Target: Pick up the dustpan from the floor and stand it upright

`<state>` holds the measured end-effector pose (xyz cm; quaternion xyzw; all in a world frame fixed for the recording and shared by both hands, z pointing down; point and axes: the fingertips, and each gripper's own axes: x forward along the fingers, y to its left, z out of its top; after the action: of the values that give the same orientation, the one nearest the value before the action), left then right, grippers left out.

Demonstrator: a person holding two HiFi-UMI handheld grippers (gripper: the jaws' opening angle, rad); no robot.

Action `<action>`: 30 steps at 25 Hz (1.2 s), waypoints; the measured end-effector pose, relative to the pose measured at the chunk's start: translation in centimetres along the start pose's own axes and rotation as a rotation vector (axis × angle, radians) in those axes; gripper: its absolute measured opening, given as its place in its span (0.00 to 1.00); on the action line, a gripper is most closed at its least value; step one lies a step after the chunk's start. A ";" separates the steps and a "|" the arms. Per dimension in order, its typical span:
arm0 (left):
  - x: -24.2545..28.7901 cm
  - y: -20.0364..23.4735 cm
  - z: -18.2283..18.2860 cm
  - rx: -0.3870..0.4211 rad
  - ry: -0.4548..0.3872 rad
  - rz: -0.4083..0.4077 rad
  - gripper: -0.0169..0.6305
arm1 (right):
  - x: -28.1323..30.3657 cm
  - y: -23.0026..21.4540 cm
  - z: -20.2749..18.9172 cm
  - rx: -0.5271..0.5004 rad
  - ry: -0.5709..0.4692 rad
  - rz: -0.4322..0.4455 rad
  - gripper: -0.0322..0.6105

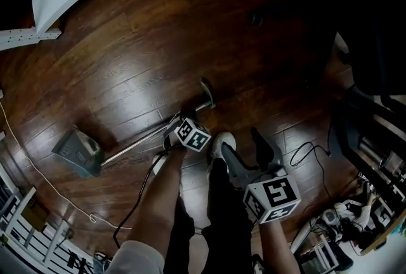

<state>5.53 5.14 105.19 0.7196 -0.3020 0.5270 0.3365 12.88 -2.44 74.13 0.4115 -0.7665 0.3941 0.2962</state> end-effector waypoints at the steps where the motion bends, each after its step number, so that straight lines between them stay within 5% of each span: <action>1: -1.0 0.2 0.0 0.004 0.002 -0.004 0.05 | -0.4 0.5 0.6 0.000 -0.002 -0.001 0.54; 5: -5.1 1.2 0.4 -0.008 -0.015 -0.026 0.07 | -2.6 3.5 3.4 -0.022 -0.021 0.019 0.54; 8: -4.0 0.5 -0.4 0.077 0.012 -0.092 0.56 | -3.0 5.4 4.2 -0.055 -0.049 0.052 0.54; 9: -2.8 0.5 -0.5 0.117 0.016 -0.094 0.62 | -2.4 5.5 3.9 -0.065 -0.055 0.058 0.54; 14: 2.6 0.5 -0.4 0.145 -0.003 -0.032 0.46 | 0.8 3.0 0.5 -0.114 -0.004 0.041 0.54; 16: 2.9 -0.4 -1.9 0.152 0.033 -0.015 0.21 | 0.3 2.4 0.1 -0.117 0.014 0.023 0.54; 19: 0.5 -1.0 -1.7 0.179 0.021 -0.018 0.20 | -1.3 2.0 1.2 -0.135 0.019 -0.007 0.54; 25: -16.7 -2.1 2.4 0.129 -0.199 -0.010 0.19 | -9.3 8.3 7.4 -0.128 -0.028 -0.020 0.54; 30: -34.4 1.5 7.5 0.064 -0.414 0.101 0.16 | -16.3 17.7 16.3 -0.258 -0.125 0.062 0.54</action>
<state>-0.49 1.02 70.72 0.8068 -0.3835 0.3935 0.2172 3.39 -3.60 46.68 0.3700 -0.8401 0.2747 0.2861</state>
